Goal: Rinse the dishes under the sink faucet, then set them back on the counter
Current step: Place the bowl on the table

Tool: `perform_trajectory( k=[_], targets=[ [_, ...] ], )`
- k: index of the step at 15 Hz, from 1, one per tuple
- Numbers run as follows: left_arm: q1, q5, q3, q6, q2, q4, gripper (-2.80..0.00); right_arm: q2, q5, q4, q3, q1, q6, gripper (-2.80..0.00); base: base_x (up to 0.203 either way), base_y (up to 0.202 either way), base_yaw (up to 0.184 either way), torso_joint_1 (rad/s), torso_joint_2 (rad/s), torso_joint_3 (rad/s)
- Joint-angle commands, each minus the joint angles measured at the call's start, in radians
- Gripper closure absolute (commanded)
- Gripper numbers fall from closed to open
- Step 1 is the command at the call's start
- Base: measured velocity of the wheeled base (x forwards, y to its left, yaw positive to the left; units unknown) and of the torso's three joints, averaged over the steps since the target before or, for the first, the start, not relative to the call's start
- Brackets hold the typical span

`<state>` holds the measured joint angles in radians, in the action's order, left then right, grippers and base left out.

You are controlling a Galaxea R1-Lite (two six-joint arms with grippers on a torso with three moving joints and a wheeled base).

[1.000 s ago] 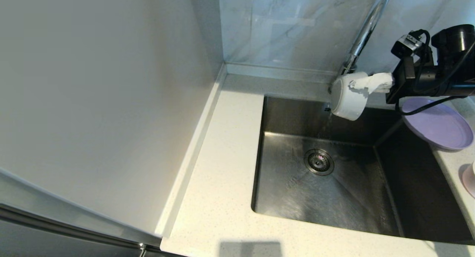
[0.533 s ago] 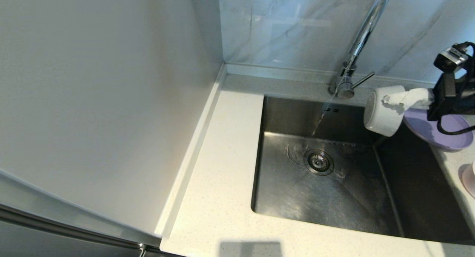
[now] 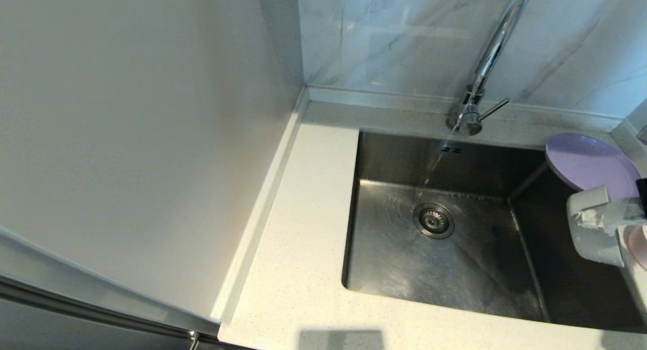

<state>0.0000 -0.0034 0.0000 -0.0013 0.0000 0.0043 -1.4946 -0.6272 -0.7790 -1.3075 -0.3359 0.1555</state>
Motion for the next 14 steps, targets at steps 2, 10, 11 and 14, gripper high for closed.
perform_trajectory(
  k=[2, 10, 11, 14],
  targets=[
    [0.0, 0.0, 0.0, 0.0, 0.0, 0.0, 0.0, 0.051, 0.019, -0.011, 0.006, 0.021, 0.051, 0.0, 0.0, 0.0, 0.0, 0.0, 0.0, 0.0],
    [0.0, 0.0, 0.0, 0.0, 0.0, 0.0, 0.0, 0.054, 0.31, -0.039, -0.003, 0.022, 0.226, 0.0, 0.0, 0.0, 0.0, 0.0, 0.0, 0.0],
    [0.0, 0.0, 0.0, 0.0, 0.0, 0.0, 0.0, 0.054, 0.373, -0.039, -0.009, 0.024, 0.248, 0.0, 0.0, 0.0, 0.0, 0.0, 0.0, 0.0],
    [0.0, 0.0, 0.0, 0.0, 0.0, 0.0, 0.0, 0.058, 0.385, -0.041, -0.018, 0.037, 0.262, 0.0, 0.0, 0.0, 0.0, 0.0, 0.0, 0.0]
  ],
)
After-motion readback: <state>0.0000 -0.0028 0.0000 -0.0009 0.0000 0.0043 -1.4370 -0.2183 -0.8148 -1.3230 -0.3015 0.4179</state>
